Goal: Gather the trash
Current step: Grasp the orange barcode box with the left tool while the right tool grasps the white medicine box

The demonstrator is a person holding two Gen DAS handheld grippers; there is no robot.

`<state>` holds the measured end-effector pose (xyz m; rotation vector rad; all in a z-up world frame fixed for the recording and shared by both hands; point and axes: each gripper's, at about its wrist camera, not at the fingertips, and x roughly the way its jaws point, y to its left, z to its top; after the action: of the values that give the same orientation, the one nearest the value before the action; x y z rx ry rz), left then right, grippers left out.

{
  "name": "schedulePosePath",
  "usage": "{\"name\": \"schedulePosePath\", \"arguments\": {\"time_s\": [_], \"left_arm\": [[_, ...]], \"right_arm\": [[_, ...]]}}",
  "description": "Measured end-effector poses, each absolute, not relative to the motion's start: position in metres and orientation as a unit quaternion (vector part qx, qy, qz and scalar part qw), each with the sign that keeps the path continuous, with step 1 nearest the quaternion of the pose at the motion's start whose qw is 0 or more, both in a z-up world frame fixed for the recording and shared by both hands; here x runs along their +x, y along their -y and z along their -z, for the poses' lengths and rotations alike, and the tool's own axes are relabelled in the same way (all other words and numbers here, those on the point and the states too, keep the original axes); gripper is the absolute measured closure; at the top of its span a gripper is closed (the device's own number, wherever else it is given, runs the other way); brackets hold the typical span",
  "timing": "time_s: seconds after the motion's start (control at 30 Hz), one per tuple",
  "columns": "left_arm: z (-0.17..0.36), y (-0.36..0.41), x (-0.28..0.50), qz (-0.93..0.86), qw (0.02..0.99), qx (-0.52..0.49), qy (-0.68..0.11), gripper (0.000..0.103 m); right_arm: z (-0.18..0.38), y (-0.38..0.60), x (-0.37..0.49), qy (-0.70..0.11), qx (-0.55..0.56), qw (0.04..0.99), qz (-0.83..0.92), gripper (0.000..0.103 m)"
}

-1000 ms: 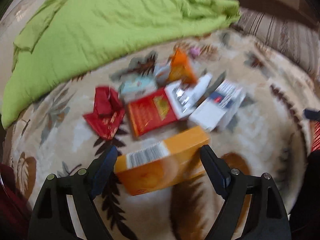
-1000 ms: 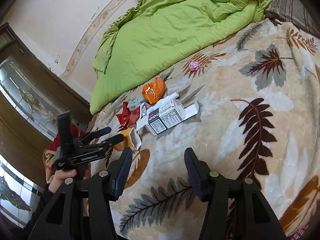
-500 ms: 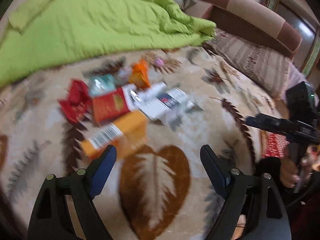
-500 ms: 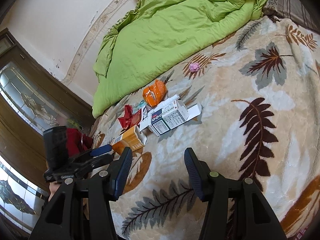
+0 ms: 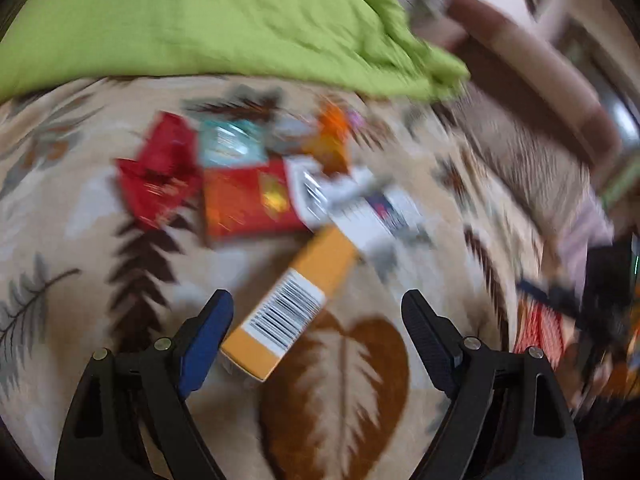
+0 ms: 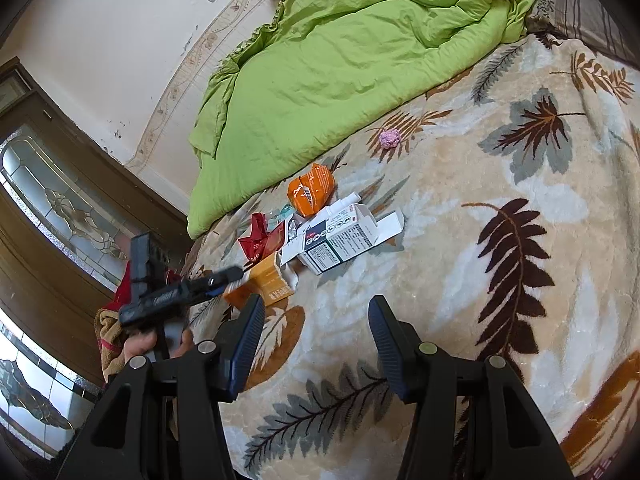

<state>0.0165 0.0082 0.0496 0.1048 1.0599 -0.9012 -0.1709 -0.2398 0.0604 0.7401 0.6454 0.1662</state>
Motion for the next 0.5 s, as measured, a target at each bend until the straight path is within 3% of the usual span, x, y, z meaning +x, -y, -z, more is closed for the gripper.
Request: {"name": "schedulePosePath", "arguments": {"time_s": [0.1, 0.13, 0.23, 0.33, 0.5], "left_arm": [[-0.044, 0.014, -0.005, 0.405, 0.767, 0.117, -0.484, 0.030], [-0.041, 0.021, -0.007, 0.395, 0.768, 0.129, -0.488, 0.040], [-0.037, 0.041, -0.010, 0.378, 0.774, 0.147, -0.486, 0.053], [-0.029, 0.057, -0.009, 0.349, 0.781, 0.158, -0.494, 0.076], [-0.032, 0.057, -0.027, 0.326, 0.808, 0.135, -0.471, 0.078]], "right_arm": [[-0.059, 0.239, -0.168, -0.314, 0.356, 0.877, -0.081, 0.045], [-0.059, 0.239, -0.168, -0.314, 0.355, 0.877, -0.081, 0.045], [-0.060, 0.238, -0.168, -0.311, 0.350, 0.880, -0.080, 0.045], [-0.060, 0.238, -0.169, -0.311, 0.350, 0.880, -0.079, 0.045], [-0.059, 0.240, -0.168, -0.319, 0.353, 0.876, -0.078, 0.045]]}}
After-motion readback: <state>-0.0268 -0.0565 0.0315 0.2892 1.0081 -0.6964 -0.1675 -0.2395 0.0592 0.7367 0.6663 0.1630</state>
